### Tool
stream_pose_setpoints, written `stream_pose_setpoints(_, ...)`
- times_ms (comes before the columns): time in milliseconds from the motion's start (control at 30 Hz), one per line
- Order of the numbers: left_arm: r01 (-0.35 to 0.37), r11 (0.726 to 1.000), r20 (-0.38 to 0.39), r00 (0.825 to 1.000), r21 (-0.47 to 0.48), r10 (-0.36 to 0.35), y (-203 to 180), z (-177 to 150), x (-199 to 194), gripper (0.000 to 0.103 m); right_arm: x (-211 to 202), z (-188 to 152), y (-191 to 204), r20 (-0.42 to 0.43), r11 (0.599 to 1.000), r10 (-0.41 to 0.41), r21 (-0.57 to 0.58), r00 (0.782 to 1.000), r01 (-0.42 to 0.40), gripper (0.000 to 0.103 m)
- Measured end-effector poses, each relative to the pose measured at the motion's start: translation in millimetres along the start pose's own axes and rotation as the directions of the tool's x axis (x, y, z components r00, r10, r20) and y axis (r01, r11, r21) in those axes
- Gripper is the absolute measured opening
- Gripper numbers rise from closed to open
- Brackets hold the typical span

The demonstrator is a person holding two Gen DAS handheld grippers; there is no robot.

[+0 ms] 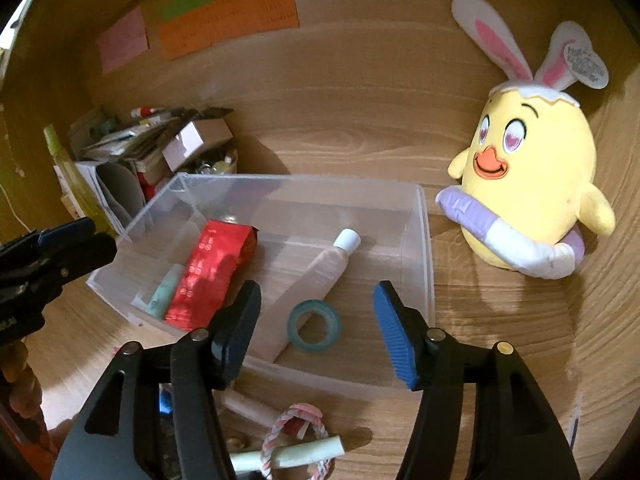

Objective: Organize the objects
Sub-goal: 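Grasp the small clear item with the left tool while the right tool grasps the white tape roll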

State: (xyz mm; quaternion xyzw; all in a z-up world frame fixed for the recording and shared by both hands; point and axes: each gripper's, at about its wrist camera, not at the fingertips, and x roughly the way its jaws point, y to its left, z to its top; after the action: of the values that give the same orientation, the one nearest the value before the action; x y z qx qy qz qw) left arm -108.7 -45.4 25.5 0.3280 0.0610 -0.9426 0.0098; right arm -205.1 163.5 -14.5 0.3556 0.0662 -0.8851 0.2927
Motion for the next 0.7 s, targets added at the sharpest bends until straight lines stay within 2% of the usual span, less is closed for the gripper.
stream_pose_setpoints(67,-0.009,1.000,0.010,1.000,-0.005,0.009,2.7,-3.0,-6.7,0.083,-8.2,-0.2,2.9,0.014,1.000,0.007,-0.002,1.000,-0.007,0.062)
stream_pose_setpoints(100,-0.016,1.000,0.013,1.000,-0.005,0.016,3.7,-4.5,-9.3,0.085,-11.9,-0.7,4.5,0.019,1.000,0.010,-0.005,1.000,-0.010,0.068)
stream_pose_setpoints(200,-0.032,0.999,0.016,0.999,0.002,0.032,6.5,-11.0,-16.3,0.087,-24.2,-3.6,11.3,0.043,1.000,0.017,-0.018,0.999,-0.016,0.078)
stream_pose_setpoints(433,-0.044,0.999,-0.030,0.999,0.004,0.044,16.5,-32.9,-18.3,0.090,-42.4,-15.2,27.0,0.063,0.999,0.029,-0.047,0.998,-0.026,0.078)
stream_pose_setpoints(700,-0.054,0.999,-0.114,0.992,-0.007,0.052,26.3,-59.0,-7.3,0.090,-41.5,-34.8,41.2,0.035,0.997,0.049,-0.058,0.998,-0.047,0.078)
